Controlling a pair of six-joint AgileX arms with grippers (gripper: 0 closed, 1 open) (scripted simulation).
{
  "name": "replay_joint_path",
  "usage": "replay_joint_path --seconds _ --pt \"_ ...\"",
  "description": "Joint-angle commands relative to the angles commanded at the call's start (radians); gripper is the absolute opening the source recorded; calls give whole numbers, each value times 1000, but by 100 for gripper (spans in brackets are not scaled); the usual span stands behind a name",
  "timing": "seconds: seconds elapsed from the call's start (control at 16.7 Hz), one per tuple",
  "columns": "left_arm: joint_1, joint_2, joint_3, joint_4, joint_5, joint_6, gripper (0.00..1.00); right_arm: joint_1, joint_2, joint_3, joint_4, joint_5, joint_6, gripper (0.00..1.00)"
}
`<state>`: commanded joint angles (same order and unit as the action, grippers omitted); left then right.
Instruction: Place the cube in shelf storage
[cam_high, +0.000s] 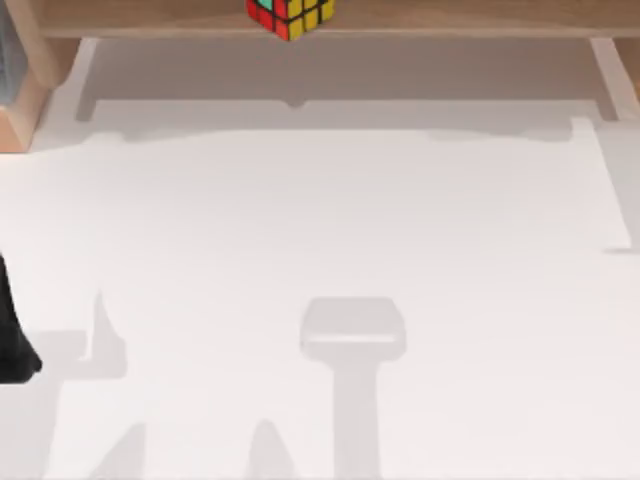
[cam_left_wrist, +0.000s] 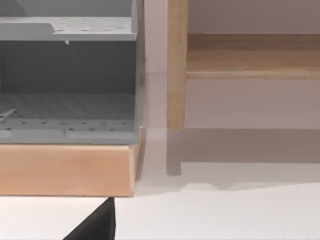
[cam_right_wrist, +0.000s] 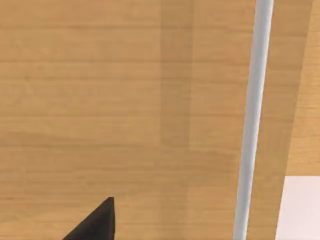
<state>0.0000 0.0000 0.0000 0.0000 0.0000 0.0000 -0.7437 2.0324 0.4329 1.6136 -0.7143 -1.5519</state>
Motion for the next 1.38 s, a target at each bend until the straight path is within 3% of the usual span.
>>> replay_joint_path --seconds 0.6,1.38 --pt "0 0 0 0 0 0 100 55 29 81 -55 59 -1 100" --pt "0 0 0 0 0 0 100 55 29 81 -55 59 -1 2"
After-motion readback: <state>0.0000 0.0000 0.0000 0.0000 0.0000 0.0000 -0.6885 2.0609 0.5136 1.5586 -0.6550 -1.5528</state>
